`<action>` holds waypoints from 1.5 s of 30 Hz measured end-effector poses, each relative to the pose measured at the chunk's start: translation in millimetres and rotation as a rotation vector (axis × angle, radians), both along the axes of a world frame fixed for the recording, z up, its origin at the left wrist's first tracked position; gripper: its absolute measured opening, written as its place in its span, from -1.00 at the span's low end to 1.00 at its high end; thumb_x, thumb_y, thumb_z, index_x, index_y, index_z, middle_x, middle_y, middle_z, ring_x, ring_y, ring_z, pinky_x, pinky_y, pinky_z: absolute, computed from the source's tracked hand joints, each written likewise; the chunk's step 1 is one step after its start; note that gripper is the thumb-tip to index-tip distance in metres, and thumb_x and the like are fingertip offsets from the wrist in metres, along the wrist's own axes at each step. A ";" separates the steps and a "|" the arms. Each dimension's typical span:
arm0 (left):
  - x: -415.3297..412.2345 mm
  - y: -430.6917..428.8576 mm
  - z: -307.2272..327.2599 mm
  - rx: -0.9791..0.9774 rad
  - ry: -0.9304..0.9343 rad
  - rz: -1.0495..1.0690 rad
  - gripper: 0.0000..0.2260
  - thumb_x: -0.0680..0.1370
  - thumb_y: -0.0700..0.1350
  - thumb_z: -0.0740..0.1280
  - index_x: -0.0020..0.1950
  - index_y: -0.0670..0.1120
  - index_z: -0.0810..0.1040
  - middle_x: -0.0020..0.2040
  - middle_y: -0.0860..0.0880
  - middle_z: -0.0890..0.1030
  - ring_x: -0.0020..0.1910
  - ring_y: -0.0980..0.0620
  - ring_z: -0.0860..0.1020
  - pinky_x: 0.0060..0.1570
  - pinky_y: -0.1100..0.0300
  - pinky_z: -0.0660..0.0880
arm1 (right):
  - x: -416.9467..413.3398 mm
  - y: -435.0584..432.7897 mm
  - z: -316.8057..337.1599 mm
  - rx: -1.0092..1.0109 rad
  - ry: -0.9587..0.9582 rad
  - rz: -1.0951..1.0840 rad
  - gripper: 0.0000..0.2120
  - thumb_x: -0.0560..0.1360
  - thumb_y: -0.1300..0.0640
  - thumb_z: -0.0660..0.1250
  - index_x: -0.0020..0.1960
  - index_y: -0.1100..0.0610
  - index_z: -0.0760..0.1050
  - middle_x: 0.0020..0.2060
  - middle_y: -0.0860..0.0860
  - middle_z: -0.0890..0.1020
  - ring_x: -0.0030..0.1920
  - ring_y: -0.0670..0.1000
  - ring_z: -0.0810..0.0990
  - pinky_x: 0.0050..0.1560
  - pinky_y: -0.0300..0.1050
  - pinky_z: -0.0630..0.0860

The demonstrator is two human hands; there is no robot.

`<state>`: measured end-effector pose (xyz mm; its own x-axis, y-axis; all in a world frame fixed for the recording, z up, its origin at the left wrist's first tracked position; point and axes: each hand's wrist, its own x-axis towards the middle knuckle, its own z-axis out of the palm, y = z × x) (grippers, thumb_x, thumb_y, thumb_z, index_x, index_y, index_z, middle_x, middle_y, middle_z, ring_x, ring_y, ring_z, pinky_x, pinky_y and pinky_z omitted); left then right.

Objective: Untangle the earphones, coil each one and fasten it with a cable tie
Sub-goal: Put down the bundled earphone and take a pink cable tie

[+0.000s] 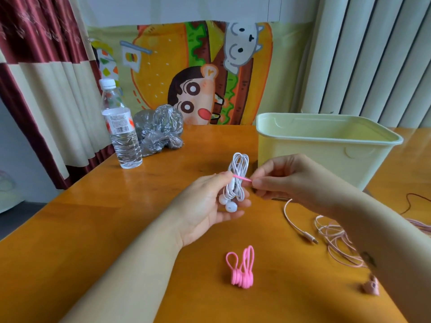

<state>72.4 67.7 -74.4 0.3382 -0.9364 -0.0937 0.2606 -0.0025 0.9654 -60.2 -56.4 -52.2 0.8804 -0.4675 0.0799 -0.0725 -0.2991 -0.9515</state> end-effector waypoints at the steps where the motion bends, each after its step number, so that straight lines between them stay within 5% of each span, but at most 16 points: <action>1: -1.6 -0.8 -0.7 -0.013 -0.012 0.007 -0.76 0.62 -0.09 0.16 0.01 -0.20 0.55 -0.32 -0.04 0.63 -0.31 0.09 0.63 -0.22 0.17 0.58 | -1.1 -2.5 -1.1 0.056 0.017 0.027 -0.89 0.25 0.13 0.44 -0.24 0.13 0.64 -0.33 0.09 0.65 -0.29 -0.05 0.61 -0.22 -0.27 0.58; 5: -4.2 -2.9 -0.1 -0.068 0.004 0.041 -0.79 0.59 -0.12 0.21 -0.02 -0.25 0.54 -0.33 -0.07 0.62 -0.29 0.08 0.63 -0.14 0.14 0.60 | -1.0 -5.8 -5.2 0.124 0.061 0.108 -0.88 0.23 0.12 0.45 -0.24 0.13 0.64 -0.31 0.07 0.64 -0.29 -0.05 0.61 -0.23 -0.27 0.56; 13: -9.5 -1.0 -2.8 -0.144 -0.164 -0.092 -0.76 0.52 -0.04 0.24 -0.19 -0.21 0.50 -0.37 -0.03 0.49 -0.39 0.11 0.46 -0.35 0.29 0.46 | -3.8 -10.5 -3.7 0.215 0.087 0.148 -0.85 0.24 0.22 0.43 -0.21 0.09 0.69 -0.31 0.03 0.65 -0.33 -0.10 0.60 -0.25 -0.29 0.58; 18: -6.9 4.7 1.7 0.044 -0.731 -0.207 -0.71 0.44 0.03 0.19 -0.32 -0.12 0.56 -0.40 0.01 0.54 -0.33 0.16 0.50 -0.25 0.30 0.42 | -8.3 -13.0 -1.8 0.237 0.169 0.184 -0.96 0.29 0.25 0.48 -0.25 0.16 0.67 -0.28 0.10 0.68 -0.28 -0.04 0.63 -0.24 -0.24 0.59; 23: -8.4 5.7 -2.3 0.080 -0.925 -0.196 -0.71 0.52 -0.08 0.33 -0.38 -0.14 0.56 -0.35 -0.14 0.55 -0.36 0.10 0.46 -0.28 0.13 0.38 | 0.0 -0.6 1.1 -0.184 0.270 -0.072 -0.97 0.38 0.20 0.48 -0.22 0.09 0.65 -0.34 0.00 0.68 -0.30 -0.10 0.60 -0.18 -0.24 0.56; 27: -4.8 3.4 -3.1 0.049 -0.822 -0.084 -0.71 0.45 0.12 0.32 -0.33 -0.05 0.59 -0.39 -0.09 0.49 -0.35 -0.01 0.35 -0.31 0.03 0.27 | 3.4 24.8 9.6 -0.617 0.130 -0.307 -0.90 0.36 0.08 0.51 -0.21 0.07 0.62 -0.35 -0.05 0.65 -0.36 -0.13 0.55 -0.34 -0.29 0.46; 32: -8.7 1.7 -2.1 0.056 -0.604 0.052 -0.72 0.57 -0.09 0.27 -0.33 -0.10 0.57 -0.41 0.04 0.52 -0.31 0.14 0.53 -0.20 0.18 0.38 | 10.2 44.6 -1.2 -1.008 -0.010 -0.401 -0.95 0.47 0.07 0.39 -0.12 0.03 0.60 -0.29 -0.06 0.65 -0.24 -0.02 0.60 -0.21 -0.08 0.54; 36: -10.2 -0.8 -3.3 0.041 -0.485 0.104 -0.59 0.58 -0.11 0.26 -0.48 0.01 0.57 -0.41 0.00 0.43 -0.31 0.18 0.54 -0.18 0.23 0.39 | 12.3 35.2 -8.4 -0.851 -0.129 -0.411 -0.96 0.44 0.17 0.43 -0.12 0.06 0.62 -0.29 -0.09 0.66 -0.26 -0.11 0.61 -0.20 -0.19 0.54; 38: -9.0 -3.5 -5.7 0.032 -0.512 0.180 -0.67 0.54 -0.07 0.30 -0.42 -0.05 0.61 -0.43 0.03 0.44 -0.36 0.21 0.51 -0.25 0.26 0.37 | 14.8 34.5 -12.1 -0.727 -0.191 -0.399 -0.95 0.42 0.21 0.45 -0.14 0.09 0.62 -0.31 -0.10 0.66 -0.26 -0.15 0.61 -0.23 -0.35 0.51; 41: -5.0 -8.4 -10.1 0.004 -0.671 0.321 -0.72 0.52 -0.13 0.30 -0.40 -0.11 0.59 -0.35 0.09 0.51 -0.41 0.21 0.45 -0.32 0.25 0.34 | 18.0 33.9 -15.8 -0.542 -0.221 -0.393 -0.94 0.42 0.27 0.44 -0.18 0.13 0.62 -0.34 -0.09 0.66 -0.29 -0.18 0.62 -0.26 -0.42 0.48; 45: -5.2 -8.9 -12.8 -0.072 -0.939 0.357 -0.59 0.55 -0.14 0.27 -0.50 0.11 0.44 -0.25 0.11 0.48 -0.31 0.21 0.48 -0.34 0.42 0.31 | 16.9 27.0 -13.1 -0.143 -0.203 -0.367 -0.94 0.43 0.31 0.42 -0.17 0.18 0.60 -0.32 0.08 0.69 -0.33 -0.05 0.66 -0.23 -0.22 0.61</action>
